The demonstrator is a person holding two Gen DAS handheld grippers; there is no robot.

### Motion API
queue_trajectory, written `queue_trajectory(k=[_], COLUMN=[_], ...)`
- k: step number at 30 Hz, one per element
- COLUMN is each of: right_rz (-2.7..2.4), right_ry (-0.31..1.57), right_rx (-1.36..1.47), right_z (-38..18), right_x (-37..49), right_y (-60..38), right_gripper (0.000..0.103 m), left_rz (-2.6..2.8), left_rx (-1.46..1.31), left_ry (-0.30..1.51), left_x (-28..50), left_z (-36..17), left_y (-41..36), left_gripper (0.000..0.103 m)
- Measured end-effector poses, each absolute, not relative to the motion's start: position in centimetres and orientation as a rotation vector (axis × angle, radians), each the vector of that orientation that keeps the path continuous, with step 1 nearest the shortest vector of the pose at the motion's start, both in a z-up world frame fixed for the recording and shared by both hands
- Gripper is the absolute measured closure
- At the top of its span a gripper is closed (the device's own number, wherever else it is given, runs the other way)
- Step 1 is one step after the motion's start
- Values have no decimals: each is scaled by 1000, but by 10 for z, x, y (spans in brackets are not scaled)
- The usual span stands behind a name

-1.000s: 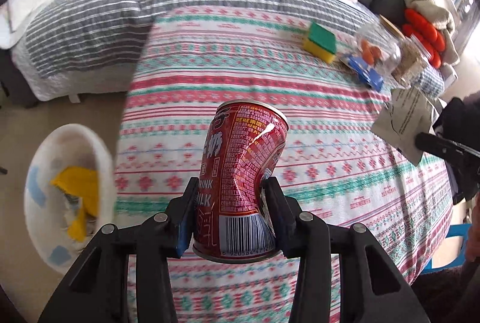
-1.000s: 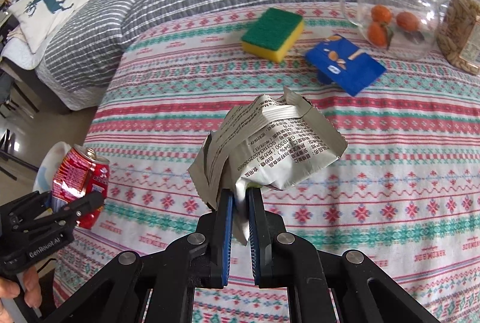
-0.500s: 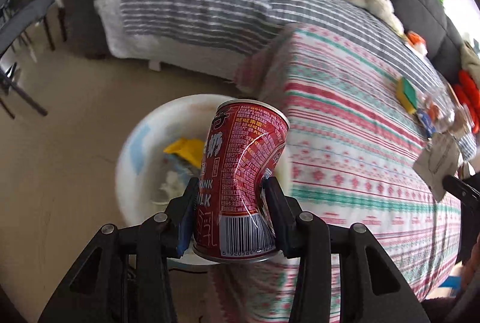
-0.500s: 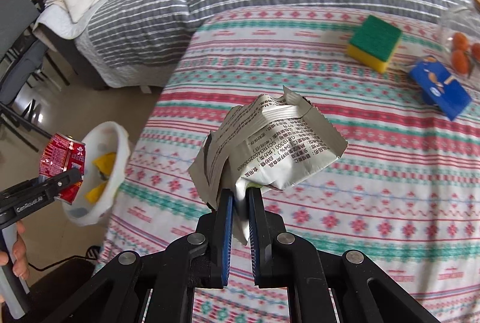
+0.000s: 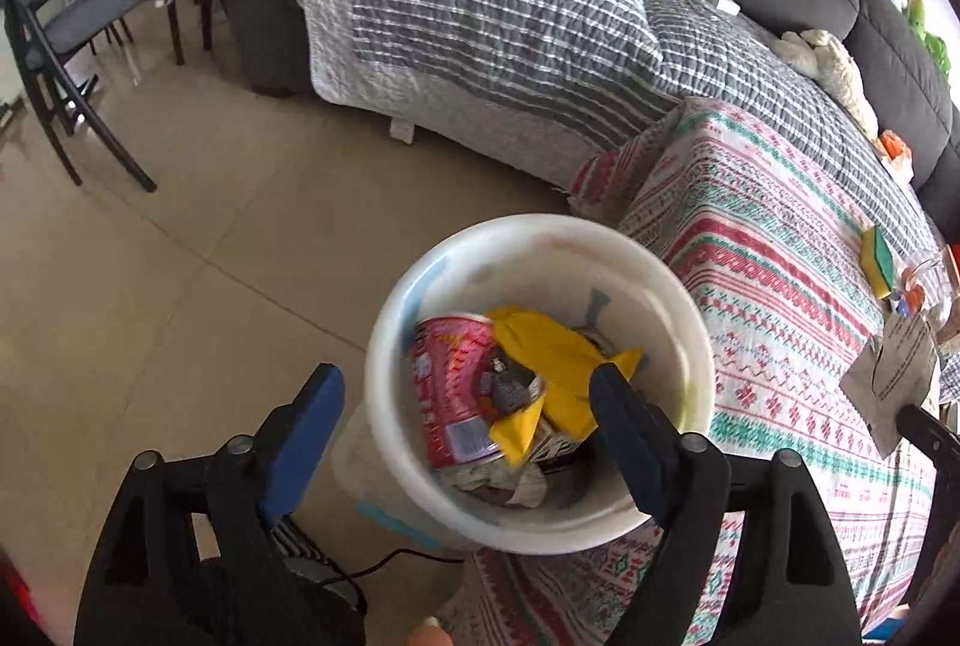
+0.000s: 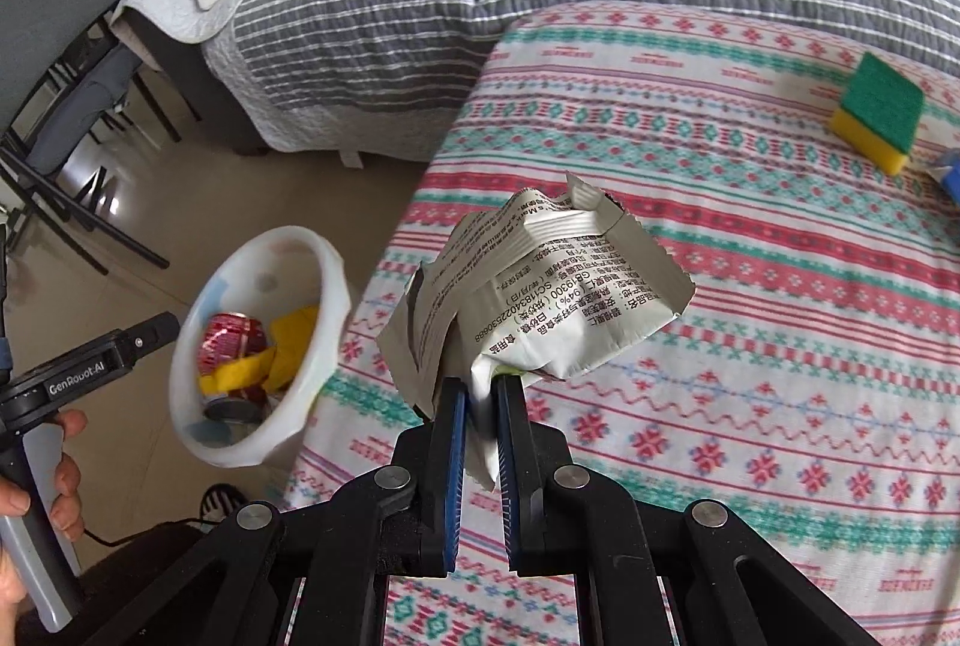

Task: Collect trash
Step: 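Carry the red can to the bucket and release it with the left gripper while the right holds the packet, then open the right gripper over the white bucket to drop the silver foil packet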

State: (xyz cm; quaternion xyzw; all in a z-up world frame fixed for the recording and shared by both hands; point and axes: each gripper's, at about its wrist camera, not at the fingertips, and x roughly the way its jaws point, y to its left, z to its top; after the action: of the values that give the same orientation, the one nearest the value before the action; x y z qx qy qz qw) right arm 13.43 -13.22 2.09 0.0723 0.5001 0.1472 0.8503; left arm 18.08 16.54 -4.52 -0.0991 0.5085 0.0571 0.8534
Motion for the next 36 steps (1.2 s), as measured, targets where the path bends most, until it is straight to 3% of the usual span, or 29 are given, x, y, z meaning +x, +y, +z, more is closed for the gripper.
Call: queue_trajectory(k=[7,24,25,26,28,36], right_rz=[383,483,488,486,479,454], right_ry=[1049,1056,1057,1061,1049,1029], right_rx=[150,220,225,230,233,210], right_z=[14,-19,-19,-19,-15,-2], right_x=[143,165,165,165,163,154], right_y=[-90,-30,-29,-29,-30,-46], right_gripper=[94,89,82,66,54,39], left_rz=[193,212,211,209,204,188], left_rx=[-130,-80,-78,-77,-78,-71], left_ry=[1077,1053,1053,1053,1053,1052], left_x=[152,108,109,109,110,111], left_z=[-47,-41,-40,-40,-39,-36], left_y=[184,212,211,210,209,197], left_gripper=[10,10,10,10,10,10])
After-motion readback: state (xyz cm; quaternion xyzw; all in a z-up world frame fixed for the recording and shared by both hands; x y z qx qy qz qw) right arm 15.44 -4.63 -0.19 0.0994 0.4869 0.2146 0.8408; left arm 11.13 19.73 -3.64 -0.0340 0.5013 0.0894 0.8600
